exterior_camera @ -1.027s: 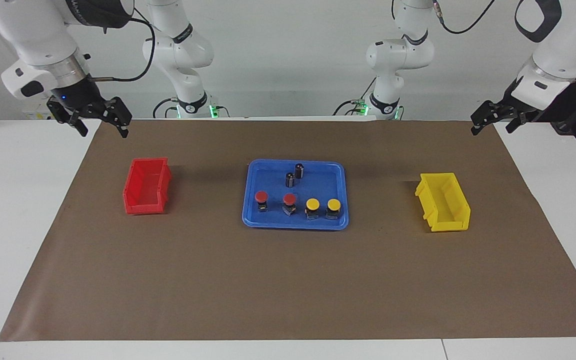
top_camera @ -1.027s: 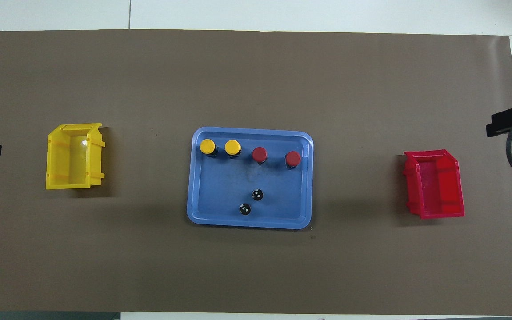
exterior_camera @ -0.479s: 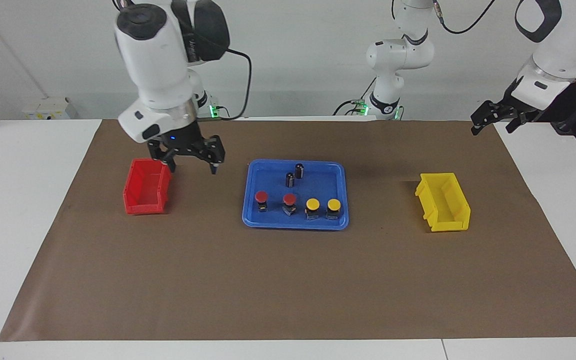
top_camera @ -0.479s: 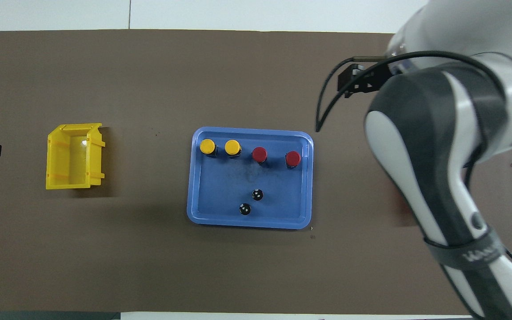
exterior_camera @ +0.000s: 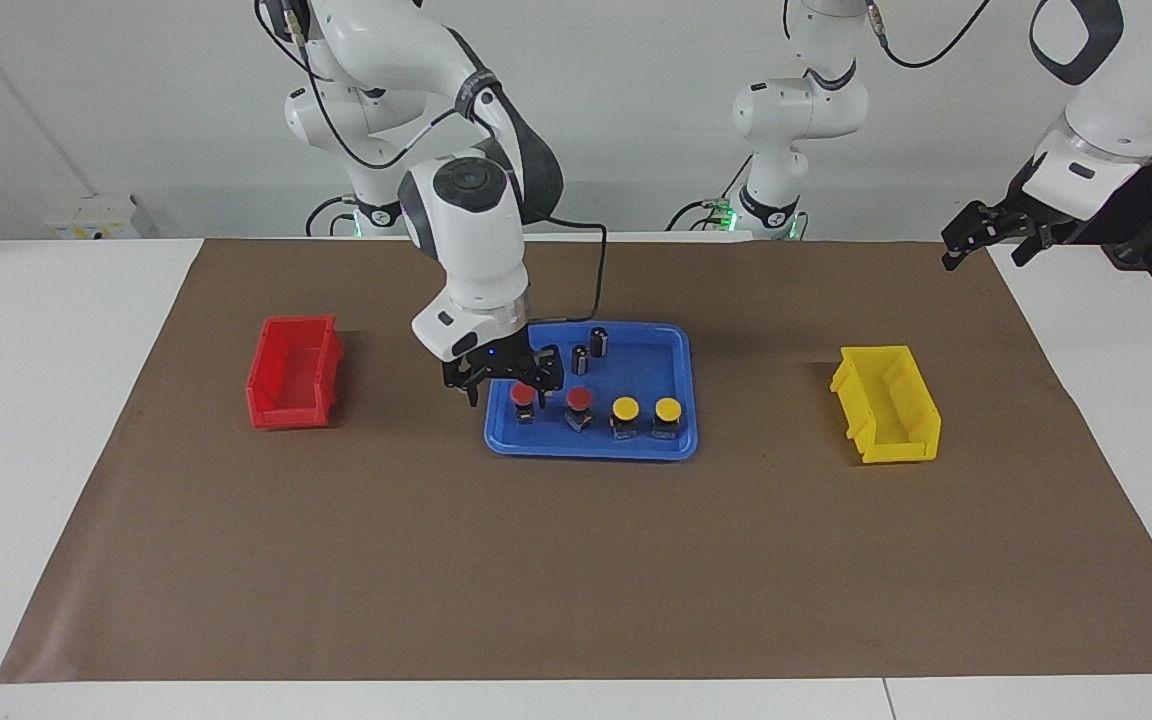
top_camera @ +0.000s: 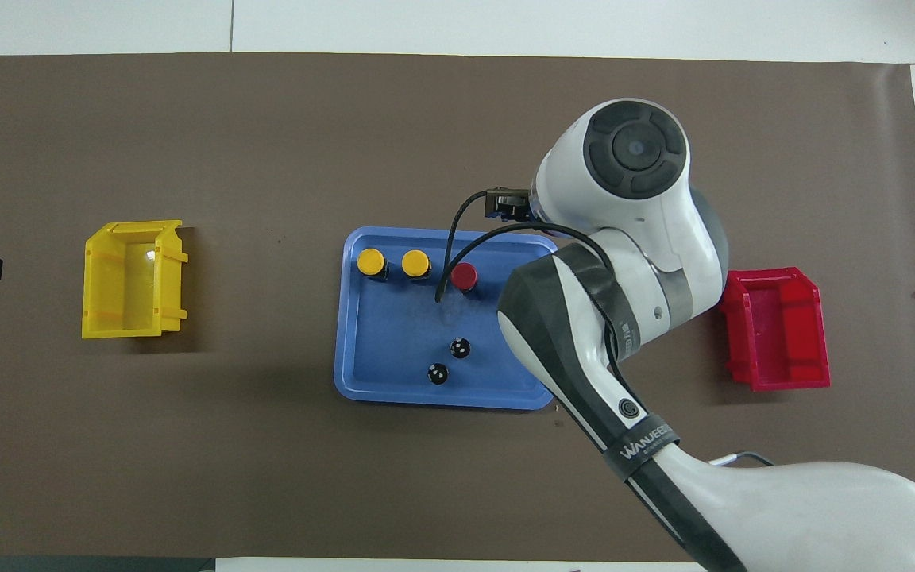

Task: Sort red and yellow buttons by color
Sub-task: 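Reach the right gripper to a red button and grasp it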

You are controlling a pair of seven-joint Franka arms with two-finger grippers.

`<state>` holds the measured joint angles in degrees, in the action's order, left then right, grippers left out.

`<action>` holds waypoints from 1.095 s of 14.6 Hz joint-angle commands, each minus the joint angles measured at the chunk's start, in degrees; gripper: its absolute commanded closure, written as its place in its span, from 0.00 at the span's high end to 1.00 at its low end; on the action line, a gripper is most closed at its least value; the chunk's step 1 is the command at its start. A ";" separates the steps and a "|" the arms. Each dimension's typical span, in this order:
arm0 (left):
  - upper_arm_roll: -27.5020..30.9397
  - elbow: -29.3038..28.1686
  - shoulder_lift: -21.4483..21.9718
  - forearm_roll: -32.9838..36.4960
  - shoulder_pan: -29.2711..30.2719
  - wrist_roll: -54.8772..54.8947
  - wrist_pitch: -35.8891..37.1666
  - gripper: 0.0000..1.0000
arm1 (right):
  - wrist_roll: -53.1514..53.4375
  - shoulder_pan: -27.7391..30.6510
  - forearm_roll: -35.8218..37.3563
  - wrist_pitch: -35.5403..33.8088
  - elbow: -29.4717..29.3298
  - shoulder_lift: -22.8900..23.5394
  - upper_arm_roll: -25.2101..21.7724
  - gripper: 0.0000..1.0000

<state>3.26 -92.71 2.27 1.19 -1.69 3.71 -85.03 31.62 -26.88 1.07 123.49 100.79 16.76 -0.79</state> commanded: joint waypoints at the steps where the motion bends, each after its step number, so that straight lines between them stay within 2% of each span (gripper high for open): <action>1: -0.18 -0.19 0.55 -0.40 0.37 0.69 0.75 1.00 | 1.34 -1.51 -0.10 2.11 5.20 -2.26 -0.18 1.00; 4: -0.18 -0.19 0.55 -0.31 0.37 0.60 0.75 1.00 | 1.78 -1.77 -0.10 8.24 11.08 -3.04 -0.18 1.00; 8: -0.18 -0.19 0.55 -0.40 0.45 0.69 0.75 1.00 | 1.61 -1.77 -0.10 8.96 12.68 -3.40 -0.09 0.99; 16: -0.09 -0.19 0.55 -0.40 0.37 0.60 0.75 1.00 | 1.17 -3.00 -0.10 9.32 13.30 -3.22 -0.18 0.75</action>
<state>3.26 -92.71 2.27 1.19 -1.69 3.71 -85.01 32.53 -29.81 1.07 131.53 112.01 15.22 -0.82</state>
